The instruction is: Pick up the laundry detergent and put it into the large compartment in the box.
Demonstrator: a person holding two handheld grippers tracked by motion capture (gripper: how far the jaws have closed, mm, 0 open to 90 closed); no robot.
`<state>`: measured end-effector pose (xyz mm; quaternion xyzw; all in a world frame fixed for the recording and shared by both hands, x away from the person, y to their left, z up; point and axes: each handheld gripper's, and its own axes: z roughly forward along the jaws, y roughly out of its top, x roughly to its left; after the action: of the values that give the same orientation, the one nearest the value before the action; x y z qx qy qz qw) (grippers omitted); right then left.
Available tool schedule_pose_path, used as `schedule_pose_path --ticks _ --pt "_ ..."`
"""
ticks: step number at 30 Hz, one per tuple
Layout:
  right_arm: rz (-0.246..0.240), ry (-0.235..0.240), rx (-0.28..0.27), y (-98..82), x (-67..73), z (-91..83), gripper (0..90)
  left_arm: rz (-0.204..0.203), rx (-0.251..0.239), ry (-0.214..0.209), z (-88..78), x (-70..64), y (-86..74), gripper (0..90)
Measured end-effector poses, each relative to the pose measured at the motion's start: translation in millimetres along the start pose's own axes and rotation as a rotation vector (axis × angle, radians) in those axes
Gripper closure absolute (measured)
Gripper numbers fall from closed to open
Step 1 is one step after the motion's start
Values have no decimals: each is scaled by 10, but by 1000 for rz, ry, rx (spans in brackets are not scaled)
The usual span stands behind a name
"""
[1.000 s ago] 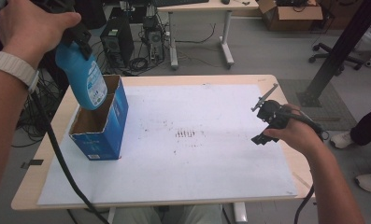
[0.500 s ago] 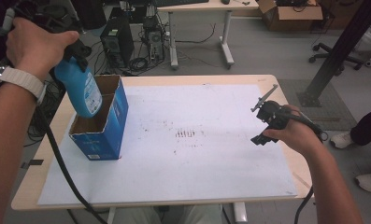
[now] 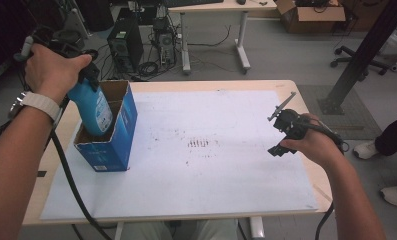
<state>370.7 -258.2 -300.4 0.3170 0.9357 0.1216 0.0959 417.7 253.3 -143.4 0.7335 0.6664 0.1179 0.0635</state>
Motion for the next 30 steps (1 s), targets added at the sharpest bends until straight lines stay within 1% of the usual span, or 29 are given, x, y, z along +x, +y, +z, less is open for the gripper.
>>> schedule_pose_path --ticks 7,10,15,23,30 --pt "7 0 0 -36 -9 25 89 -6 -7 -3 223 11 -41 379" --pt "7 -1 -1 -44 -11 32 89 -4 -5 6 349 -9 -64 379" --pt "8 -2 0 -56 -9 33 89 -5 -8 0 508 -19 -95 379" --pt "13 -2 3 -67 -10 33 89 -4 -13 -3 714 -41 -148 379" --pt "11 -1 6 -62 -7 44 89 5 1 -6 886 -56 -191 379"
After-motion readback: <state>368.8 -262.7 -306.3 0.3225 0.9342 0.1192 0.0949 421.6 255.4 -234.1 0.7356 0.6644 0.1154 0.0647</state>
